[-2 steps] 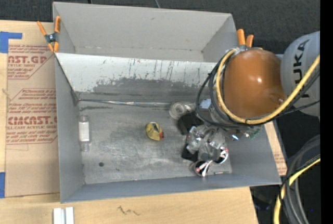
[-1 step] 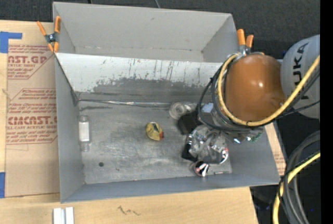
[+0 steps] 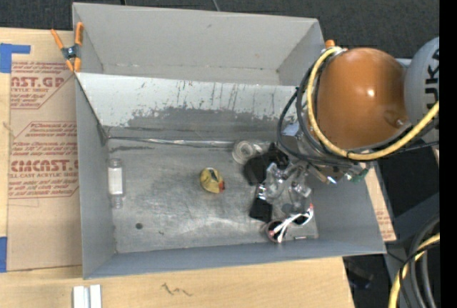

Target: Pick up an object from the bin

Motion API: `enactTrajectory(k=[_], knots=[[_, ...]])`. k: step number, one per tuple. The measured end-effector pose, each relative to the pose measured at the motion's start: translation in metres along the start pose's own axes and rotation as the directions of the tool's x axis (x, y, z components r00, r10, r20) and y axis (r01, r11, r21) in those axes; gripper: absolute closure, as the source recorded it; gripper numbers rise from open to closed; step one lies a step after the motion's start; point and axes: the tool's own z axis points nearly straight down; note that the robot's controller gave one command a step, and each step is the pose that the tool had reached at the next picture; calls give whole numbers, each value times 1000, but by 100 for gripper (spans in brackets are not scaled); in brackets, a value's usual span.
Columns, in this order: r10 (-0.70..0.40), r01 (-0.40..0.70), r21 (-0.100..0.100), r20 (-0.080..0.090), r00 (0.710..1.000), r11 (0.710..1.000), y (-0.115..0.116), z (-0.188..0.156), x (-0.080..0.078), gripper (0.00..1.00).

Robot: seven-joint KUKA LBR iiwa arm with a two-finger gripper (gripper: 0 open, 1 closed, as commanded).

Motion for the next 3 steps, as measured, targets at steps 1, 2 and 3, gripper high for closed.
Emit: enactTrajectory(k=[1,2,3], knots=[[27,-27,13,12,1000,1000,-11,-5,-7,100],[61,-61,3,2,998,998,-24,89,24,0],[60,-60,4,3,998,998,-24,89,24,0]])
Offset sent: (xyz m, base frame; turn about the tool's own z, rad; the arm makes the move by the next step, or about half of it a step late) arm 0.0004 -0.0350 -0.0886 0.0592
